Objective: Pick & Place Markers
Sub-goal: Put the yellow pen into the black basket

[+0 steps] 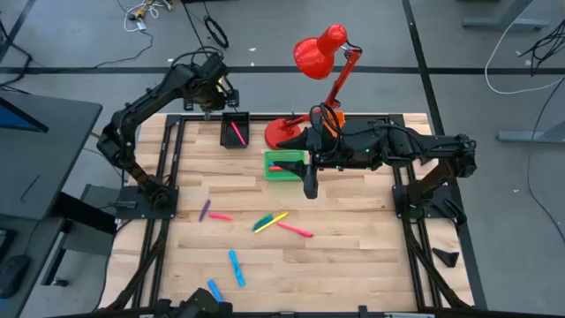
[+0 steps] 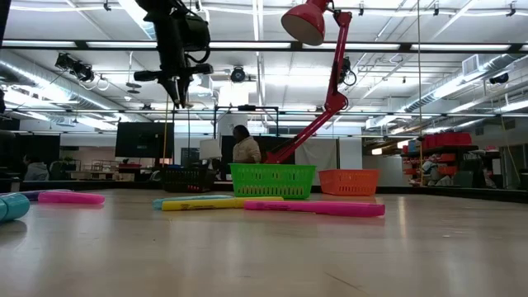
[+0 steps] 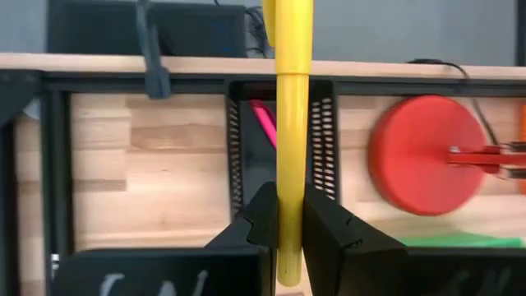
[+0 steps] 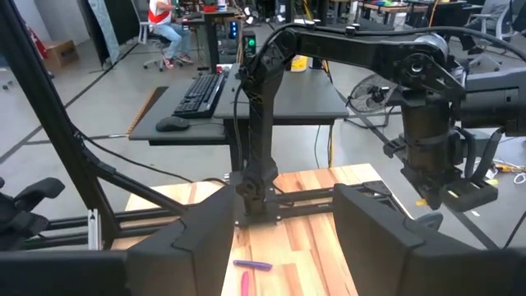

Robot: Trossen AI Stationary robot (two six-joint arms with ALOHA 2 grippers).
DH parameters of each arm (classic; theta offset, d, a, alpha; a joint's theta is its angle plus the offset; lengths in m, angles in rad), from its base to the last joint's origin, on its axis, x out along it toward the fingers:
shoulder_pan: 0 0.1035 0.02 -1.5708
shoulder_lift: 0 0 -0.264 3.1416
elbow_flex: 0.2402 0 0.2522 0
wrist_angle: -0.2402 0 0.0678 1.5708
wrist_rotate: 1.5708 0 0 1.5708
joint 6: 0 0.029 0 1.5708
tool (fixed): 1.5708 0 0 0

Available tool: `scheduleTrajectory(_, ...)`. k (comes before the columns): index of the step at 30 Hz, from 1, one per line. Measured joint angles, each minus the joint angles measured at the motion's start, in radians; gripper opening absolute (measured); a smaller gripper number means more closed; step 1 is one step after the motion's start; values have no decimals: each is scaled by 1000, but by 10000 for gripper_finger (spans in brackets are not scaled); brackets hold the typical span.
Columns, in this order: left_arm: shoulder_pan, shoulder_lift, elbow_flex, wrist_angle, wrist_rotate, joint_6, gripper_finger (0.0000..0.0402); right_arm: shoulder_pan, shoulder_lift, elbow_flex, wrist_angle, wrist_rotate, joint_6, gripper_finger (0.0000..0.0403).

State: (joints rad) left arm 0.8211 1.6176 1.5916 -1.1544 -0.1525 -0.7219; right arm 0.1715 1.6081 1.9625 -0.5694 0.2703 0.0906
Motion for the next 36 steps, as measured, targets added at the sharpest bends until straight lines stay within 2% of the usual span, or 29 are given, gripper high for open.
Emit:
scheduleTrajectory(5,-12,-1,-78,24,-18,-8,35,0,0,0,0,0,-1,206)
scheduleTrajectory(12,-29,0,-208,181,-36,-39,35,0,0,0,-1,0,-2,206)
scheduleTrajectory(24,-55,12,-389,434,-18,-176,35,0,0,0,-32,0,-21,206)
scheduleTrajectory(36,-87,190,-395,542,5,-262,35,0,0,0,-84,0,-21,206)
